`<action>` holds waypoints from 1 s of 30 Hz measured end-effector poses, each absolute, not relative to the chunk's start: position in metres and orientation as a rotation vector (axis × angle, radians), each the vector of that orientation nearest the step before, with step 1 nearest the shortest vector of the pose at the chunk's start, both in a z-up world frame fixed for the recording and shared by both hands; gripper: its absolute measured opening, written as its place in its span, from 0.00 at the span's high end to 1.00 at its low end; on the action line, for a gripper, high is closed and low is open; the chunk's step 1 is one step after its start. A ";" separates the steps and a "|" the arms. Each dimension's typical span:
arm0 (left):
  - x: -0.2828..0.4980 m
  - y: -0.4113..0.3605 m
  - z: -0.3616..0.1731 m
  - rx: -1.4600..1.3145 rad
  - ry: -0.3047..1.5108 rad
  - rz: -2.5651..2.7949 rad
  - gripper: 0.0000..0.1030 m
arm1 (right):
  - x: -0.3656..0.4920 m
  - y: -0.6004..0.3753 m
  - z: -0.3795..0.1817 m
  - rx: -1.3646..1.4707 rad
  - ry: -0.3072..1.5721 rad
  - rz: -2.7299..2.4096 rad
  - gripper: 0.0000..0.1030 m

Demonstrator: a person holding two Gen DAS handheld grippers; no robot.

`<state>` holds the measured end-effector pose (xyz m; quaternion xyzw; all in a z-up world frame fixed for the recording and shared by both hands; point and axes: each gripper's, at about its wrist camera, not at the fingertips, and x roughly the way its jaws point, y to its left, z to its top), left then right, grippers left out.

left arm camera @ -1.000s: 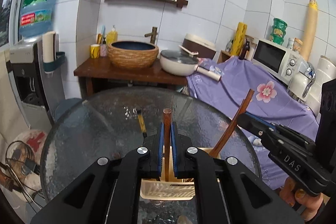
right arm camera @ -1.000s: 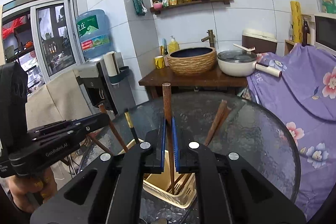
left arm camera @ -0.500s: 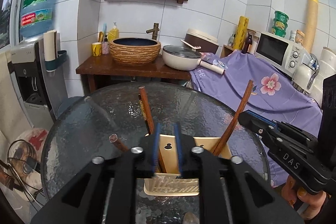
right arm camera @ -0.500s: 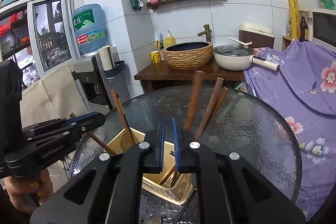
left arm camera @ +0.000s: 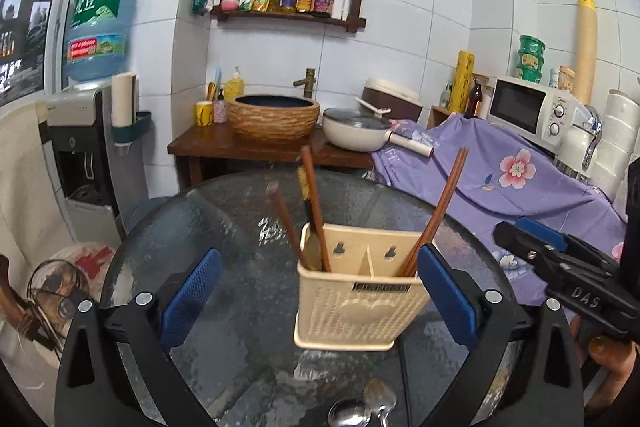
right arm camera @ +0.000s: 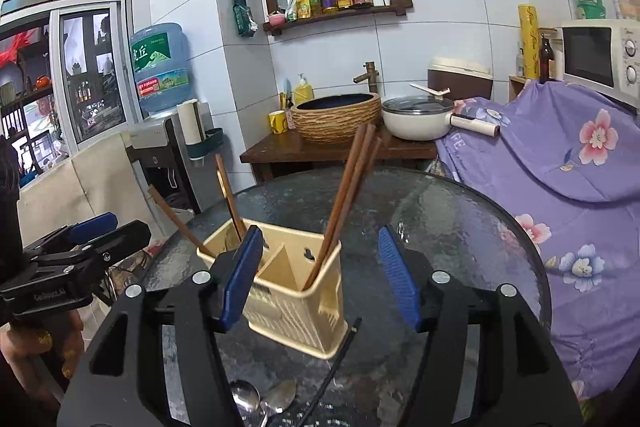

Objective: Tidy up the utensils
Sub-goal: 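Move both open tools down toward the spoons on the table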

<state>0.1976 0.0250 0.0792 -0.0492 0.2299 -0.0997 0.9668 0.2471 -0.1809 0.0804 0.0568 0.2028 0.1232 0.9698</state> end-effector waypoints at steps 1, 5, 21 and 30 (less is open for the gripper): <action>0.196 0.026 0.074 -0.102 0.478 -0.194 0.07 | 0.244 -0.183 0.076 0.118 0.418 0.246 0.35; 0.188 0.039 0.046 -0.134 0.530 -0.170 0.07 | 0.235 -0.192 0.051 0.147 0.474 0.237 0.31; 0.164 0.023 -0.045 -0.099 0.767 -0.190 0.11 | 0.259 -0.180 -0.074 0.124 0.857 0.217 0.48; 0.148 0.009 -0.070 -0.022 0.841 -0.223 0.22 | 0.273 -0.155 -0.091 0.076 0.933 0.205 0.57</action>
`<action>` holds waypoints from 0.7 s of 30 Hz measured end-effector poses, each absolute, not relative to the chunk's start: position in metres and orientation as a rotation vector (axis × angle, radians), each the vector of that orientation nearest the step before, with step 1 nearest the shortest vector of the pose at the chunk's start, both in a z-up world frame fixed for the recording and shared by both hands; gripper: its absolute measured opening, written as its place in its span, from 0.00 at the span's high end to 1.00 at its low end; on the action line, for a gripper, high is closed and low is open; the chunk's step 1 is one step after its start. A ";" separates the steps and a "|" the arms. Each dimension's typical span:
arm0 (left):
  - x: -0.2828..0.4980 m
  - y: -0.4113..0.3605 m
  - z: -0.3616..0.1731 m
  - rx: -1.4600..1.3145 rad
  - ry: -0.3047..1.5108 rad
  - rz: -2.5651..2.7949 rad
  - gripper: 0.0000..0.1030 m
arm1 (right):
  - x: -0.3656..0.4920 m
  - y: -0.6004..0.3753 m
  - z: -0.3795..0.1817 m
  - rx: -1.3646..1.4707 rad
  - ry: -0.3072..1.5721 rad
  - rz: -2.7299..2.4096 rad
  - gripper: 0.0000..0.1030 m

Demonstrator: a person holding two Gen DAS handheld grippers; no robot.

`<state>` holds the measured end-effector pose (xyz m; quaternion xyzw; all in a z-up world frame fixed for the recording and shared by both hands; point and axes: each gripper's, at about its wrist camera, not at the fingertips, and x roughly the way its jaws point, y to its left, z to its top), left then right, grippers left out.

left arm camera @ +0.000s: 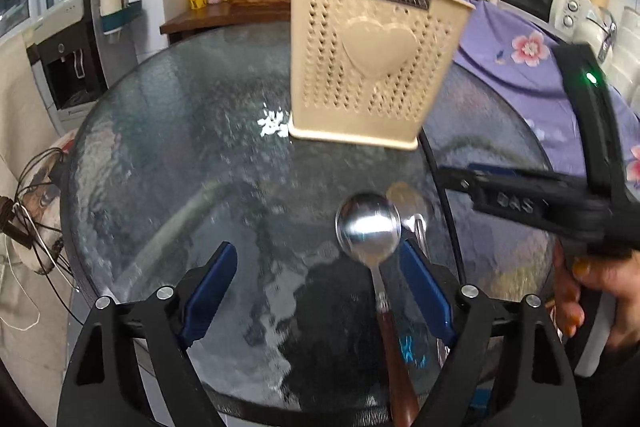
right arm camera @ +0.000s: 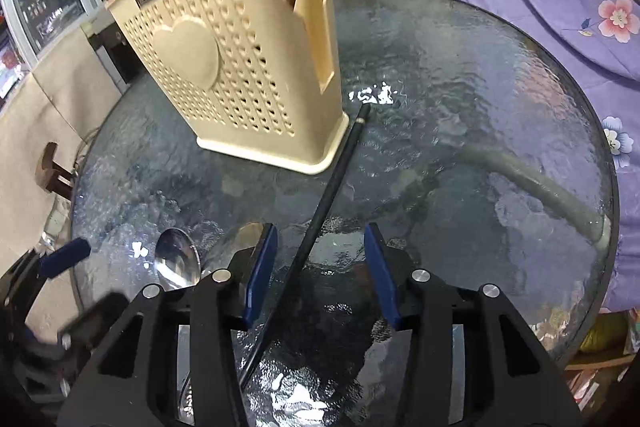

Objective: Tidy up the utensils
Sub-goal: 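Move both open tools down toward the spoons on the table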

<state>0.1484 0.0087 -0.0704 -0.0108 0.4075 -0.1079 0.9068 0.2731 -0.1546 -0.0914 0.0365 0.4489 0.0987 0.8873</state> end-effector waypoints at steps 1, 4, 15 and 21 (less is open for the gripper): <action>0.147 0.009 -0.072 -0.018 0.845 -0.224 0.22 | 0.275 -0.152 -0.093 0.068 0.938 0.196 0.59; 0.143 0.008 -0.075 -0.009 0.855 -0.229 0.22 | 0.279 -0.145 -0.096 0.050 0.946 0.182 0.62; 0.140 -0.008 -0.088 0.023 0.895 -0.255 0.29 | 0.284 -0.141 -0.095 -0.082 0.949 0.163 0.87; 0.144 -0.013 -0.093 0.037 0.911 -0.259 0.30 | 0.272 -0.161 -0.094 -0.095 0.970 0.202 0.88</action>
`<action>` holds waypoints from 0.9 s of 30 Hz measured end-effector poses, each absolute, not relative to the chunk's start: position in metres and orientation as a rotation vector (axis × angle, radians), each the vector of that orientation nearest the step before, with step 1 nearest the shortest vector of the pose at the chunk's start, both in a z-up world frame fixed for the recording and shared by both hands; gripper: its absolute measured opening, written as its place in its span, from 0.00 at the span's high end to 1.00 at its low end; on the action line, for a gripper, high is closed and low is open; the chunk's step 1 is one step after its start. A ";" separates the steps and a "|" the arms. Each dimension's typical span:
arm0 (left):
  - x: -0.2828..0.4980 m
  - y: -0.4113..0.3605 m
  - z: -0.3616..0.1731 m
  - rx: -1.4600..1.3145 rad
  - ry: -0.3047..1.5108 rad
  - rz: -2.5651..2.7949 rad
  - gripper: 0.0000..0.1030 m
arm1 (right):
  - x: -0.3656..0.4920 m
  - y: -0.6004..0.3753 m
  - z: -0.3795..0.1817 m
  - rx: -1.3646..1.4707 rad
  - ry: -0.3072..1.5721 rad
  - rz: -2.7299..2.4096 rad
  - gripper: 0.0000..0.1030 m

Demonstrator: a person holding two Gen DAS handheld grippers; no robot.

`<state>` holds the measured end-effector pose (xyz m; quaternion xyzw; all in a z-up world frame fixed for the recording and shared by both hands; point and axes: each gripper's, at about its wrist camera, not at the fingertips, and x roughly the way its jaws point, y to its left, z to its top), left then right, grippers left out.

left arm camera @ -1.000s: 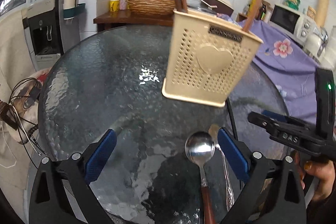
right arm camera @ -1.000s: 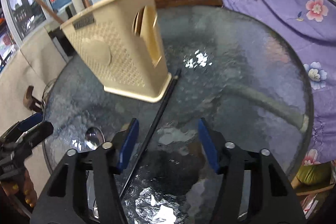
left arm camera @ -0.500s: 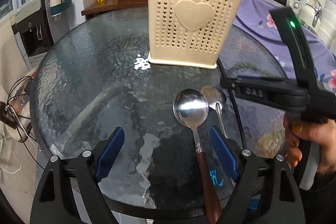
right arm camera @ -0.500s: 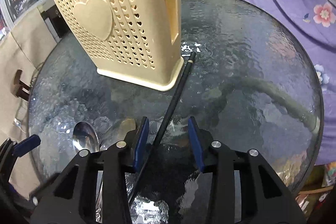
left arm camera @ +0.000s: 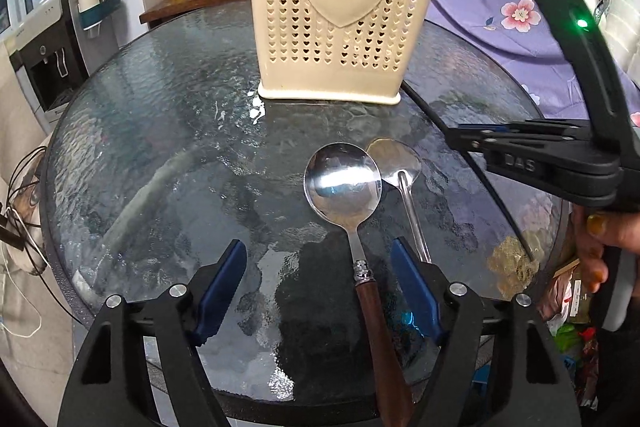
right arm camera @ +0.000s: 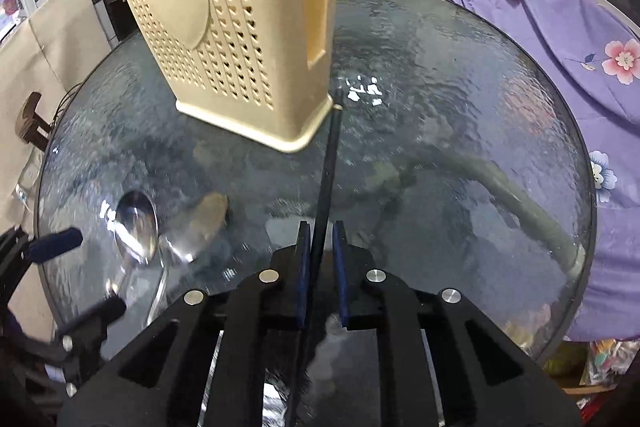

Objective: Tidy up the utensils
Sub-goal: 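Move both open tools down toward the spoons on the table, then grasp a wooden-handled spoon with the left tool while the right tool grasps a black chopstick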

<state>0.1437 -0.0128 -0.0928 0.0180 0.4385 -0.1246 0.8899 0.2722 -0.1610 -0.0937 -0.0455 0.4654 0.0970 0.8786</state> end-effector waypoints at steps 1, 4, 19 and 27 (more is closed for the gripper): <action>0.145 -0.016 -0.093 0.042 0.909 -0.255 0.30 | 0.271 -0.163 -0.093 -0.094 0.975 0.206 0.88; 0.145 -0.020 -0.094 0.065 0.907 -0.247 0.32 | 0.266 -0.166 -0.093 -0.089 0.984 0.212 0.88; 0.179 -0.039 -0.092 0.114 0.909 -0.237 0.43 | 0.323 -0.163 -0.090 -0.018 0.962 0.197 0.88; 0.192 -0.046 -0.089 0.119 0.922 -0.219 0.55 | 0.332 -0.155 -0.092 -0.067 0.947 0.179 0.88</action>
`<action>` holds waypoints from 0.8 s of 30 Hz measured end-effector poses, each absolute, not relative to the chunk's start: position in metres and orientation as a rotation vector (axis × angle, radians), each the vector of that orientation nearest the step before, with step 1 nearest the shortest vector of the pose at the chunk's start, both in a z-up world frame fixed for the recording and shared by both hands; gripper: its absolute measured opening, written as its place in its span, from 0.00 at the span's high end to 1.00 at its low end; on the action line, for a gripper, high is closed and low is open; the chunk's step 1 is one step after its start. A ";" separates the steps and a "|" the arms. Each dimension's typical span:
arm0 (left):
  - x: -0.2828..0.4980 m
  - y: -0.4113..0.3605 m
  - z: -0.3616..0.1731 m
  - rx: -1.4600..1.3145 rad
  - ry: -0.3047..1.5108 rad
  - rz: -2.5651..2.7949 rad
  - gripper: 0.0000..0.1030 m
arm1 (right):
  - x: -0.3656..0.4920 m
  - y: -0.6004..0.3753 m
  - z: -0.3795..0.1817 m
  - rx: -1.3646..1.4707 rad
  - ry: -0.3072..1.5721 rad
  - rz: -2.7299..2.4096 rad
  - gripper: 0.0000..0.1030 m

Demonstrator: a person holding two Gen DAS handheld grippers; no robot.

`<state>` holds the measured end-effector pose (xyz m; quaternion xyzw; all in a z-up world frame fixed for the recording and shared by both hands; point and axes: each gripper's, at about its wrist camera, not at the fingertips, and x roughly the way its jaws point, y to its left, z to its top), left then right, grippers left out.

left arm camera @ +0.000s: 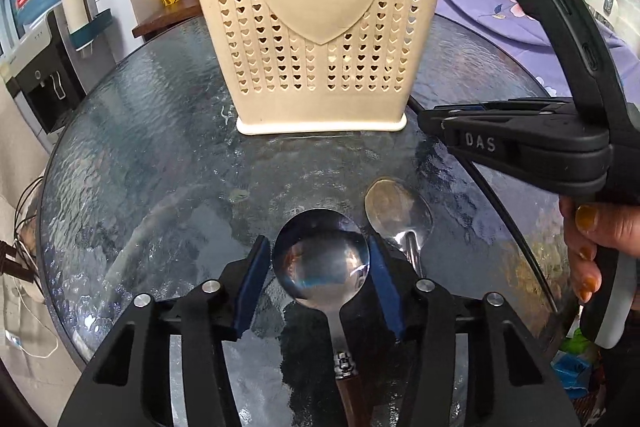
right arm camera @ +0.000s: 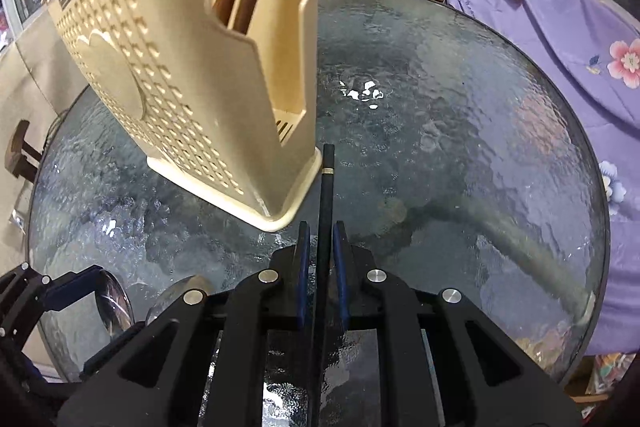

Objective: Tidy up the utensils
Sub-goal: 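Grasp a wooden-handled spoon with the left tool while the right tool grasps a black chopstick, then lift the spoon and chopstick and carry them above the beige holder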

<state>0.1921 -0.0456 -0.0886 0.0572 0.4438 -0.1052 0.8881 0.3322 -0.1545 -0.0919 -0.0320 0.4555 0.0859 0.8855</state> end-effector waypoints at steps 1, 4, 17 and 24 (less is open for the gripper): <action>0.192 -0.045 -0.088 0.125 0.923 -0.217 0.55 | 0.332 -0.153 -0.092 -0.071 0.941 0.172 0.88; 0.194 -0.048 -0.088 0.128 0.926 -0.213 0.55 | 0.329 -0.151 -0.093 -0.079 0.940 0.171 0.88; 0.202 -0.029 -0.070 0.060 0.873 -0.236 0.56 | 0.318 -0.160 -0.090 -0.020 0.917 0.191 0.92; 0.204 -0.013 -0.041 0.003 0.789 -0.248 0.56 | 0.302 -0.175 -0.065 0.010 0.828 0.176 0.92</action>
